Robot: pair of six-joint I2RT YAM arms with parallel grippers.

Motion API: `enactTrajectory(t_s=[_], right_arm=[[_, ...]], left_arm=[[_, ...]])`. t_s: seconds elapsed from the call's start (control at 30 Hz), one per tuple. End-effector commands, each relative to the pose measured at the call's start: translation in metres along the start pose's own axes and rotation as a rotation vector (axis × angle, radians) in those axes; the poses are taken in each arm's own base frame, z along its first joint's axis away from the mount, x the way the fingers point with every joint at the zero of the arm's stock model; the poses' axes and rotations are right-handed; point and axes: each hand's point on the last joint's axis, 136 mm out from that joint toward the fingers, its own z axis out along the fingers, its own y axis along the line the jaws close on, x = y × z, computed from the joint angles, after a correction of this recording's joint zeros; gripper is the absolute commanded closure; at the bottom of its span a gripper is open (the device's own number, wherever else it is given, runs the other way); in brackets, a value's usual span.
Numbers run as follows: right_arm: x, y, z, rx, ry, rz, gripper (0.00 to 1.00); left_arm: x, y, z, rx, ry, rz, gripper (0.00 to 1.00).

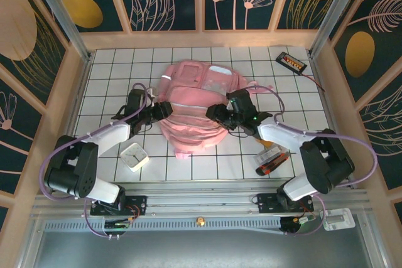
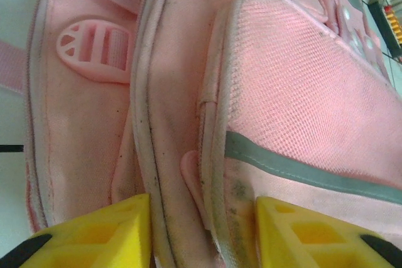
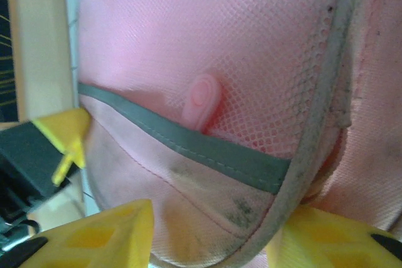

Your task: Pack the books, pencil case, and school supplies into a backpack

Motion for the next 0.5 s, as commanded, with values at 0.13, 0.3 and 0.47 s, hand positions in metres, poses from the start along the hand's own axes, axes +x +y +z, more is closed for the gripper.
enactTrajectory(t_s=[0.13, 0.3, 0.47], right_arm=[[-0.018, 0.042, -0.02, -0.207, -0.124, 0.096, 0.46], [-0.011, 0.035, -0.016, -0.238, -0.15, 0.176, 0.49], [-0.012, 0.039, -0.018, -0.285, -0.186, 0.196, 0.59]], left_arm=[[0.027, -0.05, -0.011, 0.205, 0.036, -0.001, 0.62], [0.043, -0.068, -0.009, 0.246, 0.044, -0.001, 0.66], [0.055, -0.077, -0.008, 0.274, 0.056, -0.008, 0.69]])
